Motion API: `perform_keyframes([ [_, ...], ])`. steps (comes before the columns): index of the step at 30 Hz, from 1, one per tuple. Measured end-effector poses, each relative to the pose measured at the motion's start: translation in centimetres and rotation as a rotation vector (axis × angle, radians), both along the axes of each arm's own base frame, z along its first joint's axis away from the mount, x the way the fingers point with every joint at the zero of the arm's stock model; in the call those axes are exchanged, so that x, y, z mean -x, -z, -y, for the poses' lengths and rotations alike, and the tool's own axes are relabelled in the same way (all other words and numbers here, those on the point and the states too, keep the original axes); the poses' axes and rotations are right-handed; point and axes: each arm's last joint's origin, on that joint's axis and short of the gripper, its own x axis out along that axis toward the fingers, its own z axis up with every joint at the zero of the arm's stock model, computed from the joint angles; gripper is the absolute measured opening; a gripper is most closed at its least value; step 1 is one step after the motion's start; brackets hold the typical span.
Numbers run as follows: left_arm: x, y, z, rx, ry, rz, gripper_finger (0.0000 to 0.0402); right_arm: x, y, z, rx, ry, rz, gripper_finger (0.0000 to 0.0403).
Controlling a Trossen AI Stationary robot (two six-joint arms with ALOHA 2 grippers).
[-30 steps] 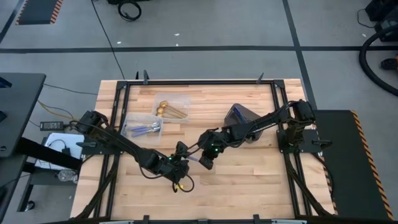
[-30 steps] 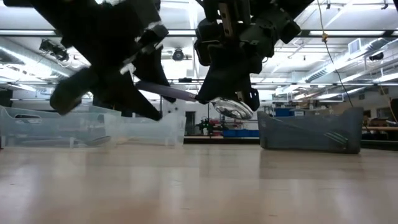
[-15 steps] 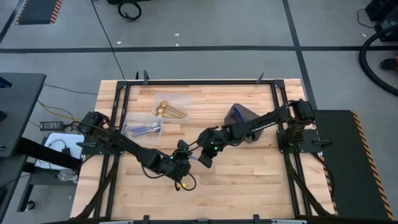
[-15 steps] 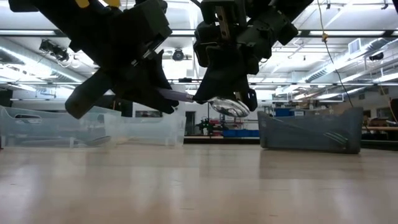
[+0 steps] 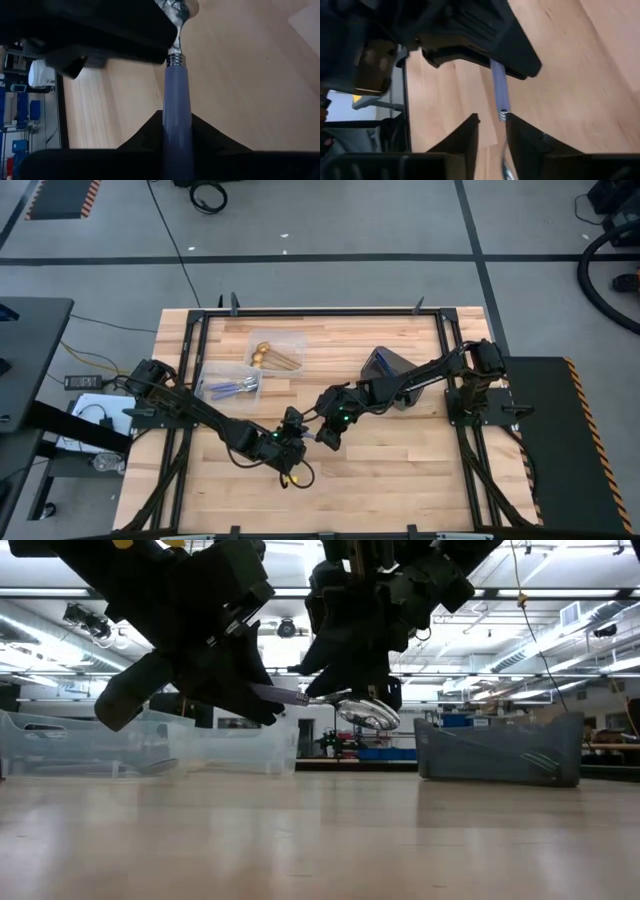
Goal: Sort silverware by color (type)
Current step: Put the blue spoon into the bottom transparent bin
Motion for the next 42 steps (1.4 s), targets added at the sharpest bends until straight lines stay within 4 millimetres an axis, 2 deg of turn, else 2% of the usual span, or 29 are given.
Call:
perform_keyframes([
  [5, 0.0, 0.0, 0.0, 0.005, -0.005, 0.004, 0.0061, 0.1, -0.2, 0.6, -0.007, 0.005, -0.01, 0.0144],
  [9, 0.5, -0.2, -0.3, 0.019, -0.037, -0.019, 0.0061, 0.8, -2.1, 1.2, 0.026, -0.006, 0.021, 0.0165],
  [13, 1.8, -1.4, -1.1, 0.056, -0.114, -0.049, 0.0061, 2.5, -4.1, 1.6, 0.137, 0.023, 0.002, 0.0169],
  [17, 3.3, -3.7, -1.9, 0.108, -0.183, -0.025, 0.0061, 4.3, -5.9, 1.1, 0.282, 0.065, 0.003, 0.0167],
  [24, 7.0, -7.4, -3.7, 0.234, -0.332, -0.008, 0.0061, 6.3, -4.0, -1.6, 0.385, 0.077, 0.037, 0.0167],
  [32, 11.5, -10.0, -6.0, 0.37, -0.607, 0.045, 0.0061, 7.7, -1.2, -4.2, 0.399, 0.111, 0.189, 0.0166],
  [37, 13.3, -10.4, -6.9, 0.423, -0.771, 0.085, 0.0061, 8.8, -0.2, -5.5, 0.435, 0.181, 0.304, 0.0166],
  [42, 14.5, -8.8, -7.5, 0.442, -0.901, 0.089, 0.0061, 10.1, 0.5, -6.5, 0.462, 0.236, 0.412, 0.0166],
])
